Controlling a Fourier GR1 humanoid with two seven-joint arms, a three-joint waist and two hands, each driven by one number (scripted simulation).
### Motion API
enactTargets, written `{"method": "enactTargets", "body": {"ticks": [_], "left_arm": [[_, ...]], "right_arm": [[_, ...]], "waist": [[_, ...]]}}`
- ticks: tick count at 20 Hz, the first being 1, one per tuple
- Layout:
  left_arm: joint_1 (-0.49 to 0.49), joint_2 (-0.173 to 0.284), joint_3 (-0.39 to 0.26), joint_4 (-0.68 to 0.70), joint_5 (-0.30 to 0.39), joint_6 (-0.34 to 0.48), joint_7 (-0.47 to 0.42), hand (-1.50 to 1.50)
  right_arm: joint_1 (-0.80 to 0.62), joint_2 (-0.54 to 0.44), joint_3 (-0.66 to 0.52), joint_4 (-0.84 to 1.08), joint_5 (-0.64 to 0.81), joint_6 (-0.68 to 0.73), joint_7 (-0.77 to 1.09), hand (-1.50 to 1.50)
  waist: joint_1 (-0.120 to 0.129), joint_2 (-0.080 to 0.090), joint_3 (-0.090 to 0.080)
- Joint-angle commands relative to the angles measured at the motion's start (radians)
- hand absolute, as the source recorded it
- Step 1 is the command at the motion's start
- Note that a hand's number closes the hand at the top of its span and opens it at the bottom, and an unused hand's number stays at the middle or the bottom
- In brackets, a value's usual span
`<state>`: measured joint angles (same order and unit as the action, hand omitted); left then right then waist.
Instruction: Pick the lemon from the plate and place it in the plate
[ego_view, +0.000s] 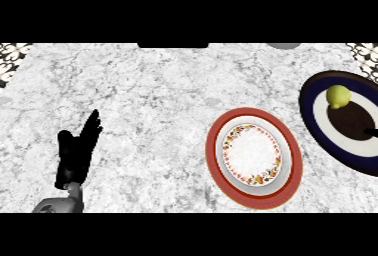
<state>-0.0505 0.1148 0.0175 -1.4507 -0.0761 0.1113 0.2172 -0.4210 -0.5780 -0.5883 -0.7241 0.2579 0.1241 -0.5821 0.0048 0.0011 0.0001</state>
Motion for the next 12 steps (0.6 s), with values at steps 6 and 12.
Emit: {"method": "enactTargets", "body": {"ticks": [6, 12], "left_arm": [[0.097, -0.021, -0.049, -0.170, -0.042, 0.019, 0.069, 0.00], [0.024, -0.015, 0.002, -0.009, -0.016, -0.013, -0.011, 0.00]], "right_arm": [[-0.001, -0.008, 0.037, 0.091, 0.009, -0.123, -0.032, -1.50], [-0.023, -0.100, 0.036, 0.143, -0.019, -0.116, -0.002, -1.50]], "waist": [[0.006, -0.001, 0.001], [0.001, 0.000, 0.000]]}}
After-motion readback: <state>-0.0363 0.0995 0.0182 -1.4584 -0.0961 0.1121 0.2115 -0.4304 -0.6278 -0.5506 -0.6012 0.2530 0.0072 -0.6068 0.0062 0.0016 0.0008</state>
